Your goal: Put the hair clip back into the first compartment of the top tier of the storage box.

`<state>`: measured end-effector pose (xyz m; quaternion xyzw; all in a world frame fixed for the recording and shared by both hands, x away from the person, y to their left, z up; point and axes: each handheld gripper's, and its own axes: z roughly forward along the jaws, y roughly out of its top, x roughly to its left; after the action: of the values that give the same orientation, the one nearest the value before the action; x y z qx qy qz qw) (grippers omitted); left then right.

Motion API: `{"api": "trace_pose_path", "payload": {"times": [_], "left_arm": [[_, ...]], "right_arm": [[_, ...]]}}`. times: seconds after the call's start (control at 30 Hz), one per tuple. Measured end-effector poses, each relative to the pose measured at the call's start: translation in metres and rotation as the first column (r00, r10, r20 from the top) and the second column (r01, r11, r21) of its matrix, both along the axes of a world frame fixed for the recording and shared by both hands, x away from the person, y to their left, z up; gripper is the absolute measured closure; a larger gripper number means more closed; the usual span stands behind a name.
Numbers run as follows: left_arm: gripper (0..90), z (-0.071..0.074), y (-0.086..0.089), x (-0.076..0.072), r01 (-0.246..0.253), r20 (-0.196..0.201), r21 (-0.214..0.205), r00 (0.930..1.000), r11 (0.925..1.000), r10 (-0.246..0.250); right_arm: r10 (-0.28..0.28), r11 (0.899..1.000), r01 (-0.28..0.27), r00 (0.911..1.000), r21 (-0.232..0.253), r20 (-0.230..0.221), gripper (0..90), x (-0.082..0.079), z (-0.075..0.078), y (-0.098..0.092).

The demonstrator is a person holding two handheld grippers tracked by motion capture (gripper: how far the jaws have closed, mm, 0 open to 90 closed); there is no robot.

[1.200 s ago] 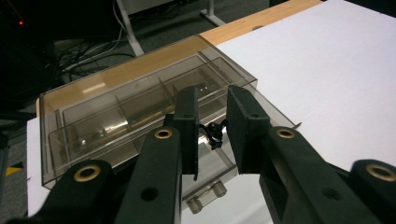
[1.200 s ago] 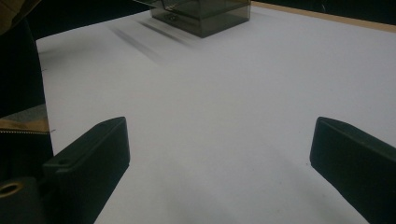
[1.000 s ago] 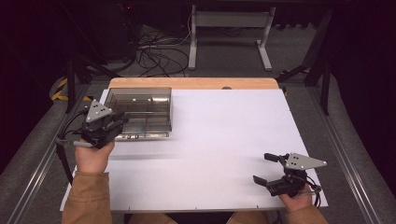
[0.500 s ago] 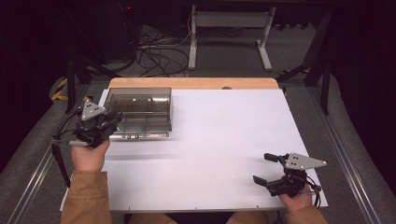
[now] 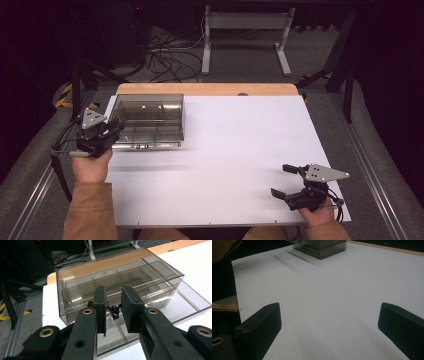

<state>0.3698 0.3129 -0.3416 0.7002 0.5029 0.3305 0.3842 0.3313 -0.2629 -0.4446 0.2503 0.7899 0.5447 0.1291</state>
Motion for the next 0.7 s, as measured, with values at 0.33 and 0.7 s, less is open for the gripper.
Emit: {"api": "trace_pose_path", "payload": {"times": [0.33,0.7], "left_arm": [[74.8,-0.009,0.008,0.005,-0.025,-0.011,-0.012,0.9996,0.9996,0.025],[74.8,-0.025,0.015,0.014,-0.038,-0.028,-0.027,0.9989,0.9989,0.037]], "right_arm": [[0.002,1.0,-0.002,1.0,0.0,-0.004,5.2,0.001,0.0,0.001],[0.007,1.0,-0.007,0.9999,-0.004,-0.009,5.3,0.002,-0.001,0.002]]}}
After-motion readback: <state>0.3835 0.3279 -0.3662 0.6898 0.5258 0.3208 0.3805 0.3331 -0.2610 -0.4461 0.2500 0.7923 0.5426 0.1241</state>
